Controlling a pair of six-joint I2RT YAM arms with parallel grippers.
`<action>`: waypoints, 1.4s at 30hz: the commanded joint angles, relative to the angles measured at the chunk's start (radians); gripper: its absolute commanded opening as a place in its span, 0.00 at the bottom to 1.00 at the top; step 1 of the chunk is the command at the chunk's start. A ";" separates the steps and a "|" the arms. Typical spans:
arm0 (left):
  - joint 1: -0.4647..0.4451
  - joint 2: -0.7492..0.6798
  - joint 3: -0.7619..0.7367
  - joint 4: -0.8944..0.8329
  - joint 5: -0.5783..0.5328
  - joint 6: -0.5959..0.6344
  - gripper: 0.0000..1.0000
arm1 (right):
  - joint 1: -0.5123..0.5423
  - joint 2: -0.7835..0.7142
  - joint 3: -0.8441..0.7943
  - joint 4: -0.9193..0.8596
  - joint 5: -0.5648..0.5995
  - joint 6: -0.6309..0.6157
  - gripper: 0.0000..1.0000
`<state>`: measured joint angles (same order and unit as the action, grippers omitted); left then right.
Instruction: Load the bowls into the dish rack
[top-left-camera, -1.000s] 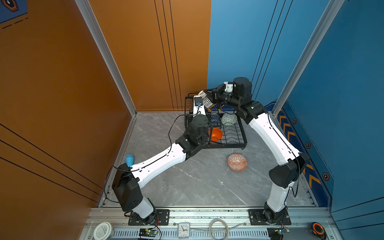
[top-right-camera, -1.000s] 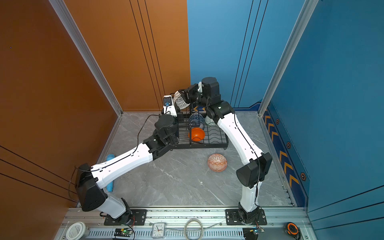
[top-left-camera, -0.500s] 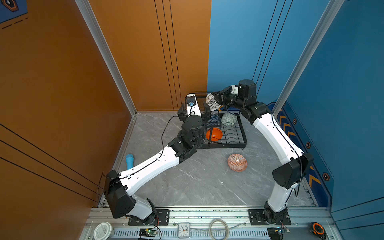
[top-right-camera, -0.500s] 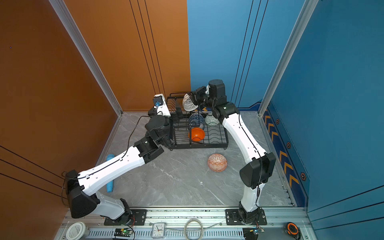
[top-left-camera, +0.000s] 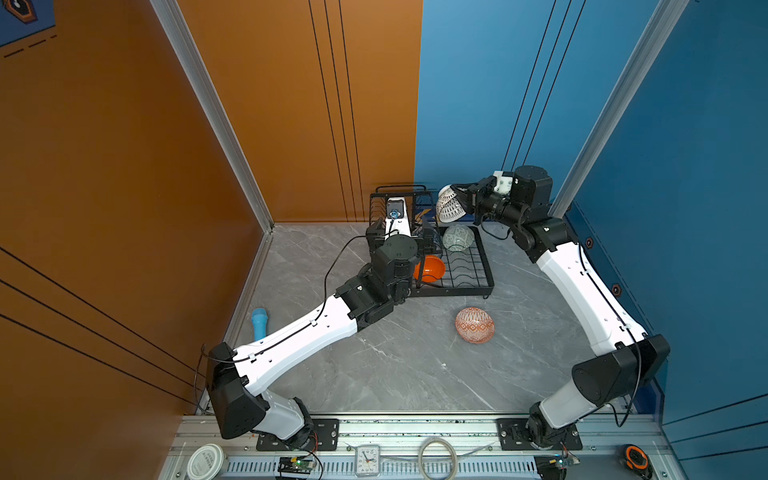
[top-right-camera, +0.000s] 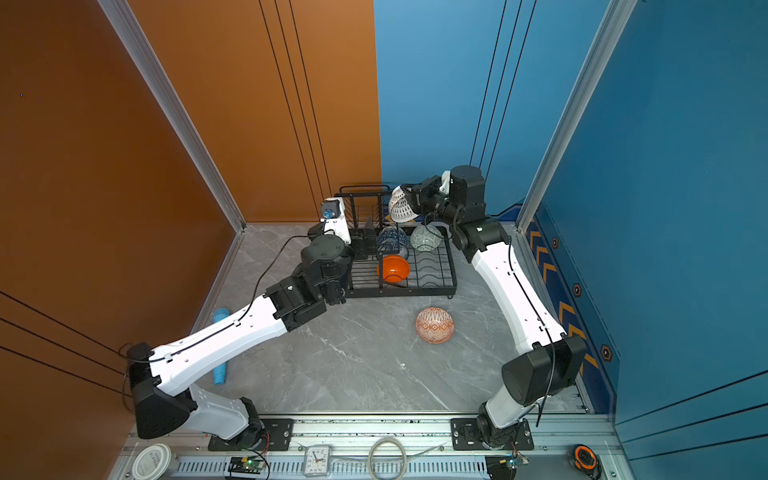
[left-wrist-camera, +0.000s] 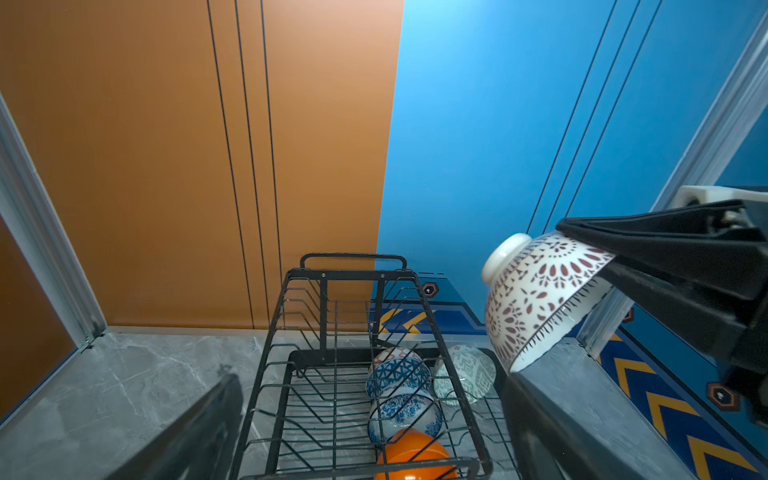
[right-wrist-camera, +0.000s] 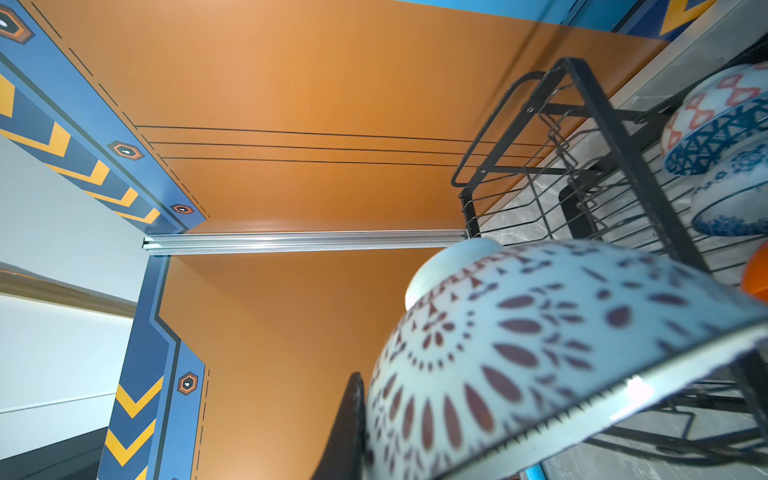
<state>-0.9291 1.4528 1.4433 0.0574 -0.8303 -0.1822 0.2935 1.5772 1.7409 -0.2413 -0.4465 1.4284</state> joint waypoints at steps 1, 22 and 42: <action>-0.007 0.005 0.064 -0.101 0.097 -0.045 0.98 | -0.037 -0.057 -0.042 0.092 -0.024 -0.028 0.00; 0.164 0.106 0.250 -0.281 0.587 0.056 0.98 | -0.120 -0.078 -0.376 0.381 0.175 -0.197 0.00; 0.246 0.218 0.300 -0.315 0.874 0.194 0.98 | -0.113 0.137 -0.517 0.573 0.208 -0.265 0.00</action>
<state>-0.7044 1.6417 1.7027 -0.2466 -0.0055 -0.0143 0.1741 1.7023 1.2140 0.2176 -0.2565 1.2060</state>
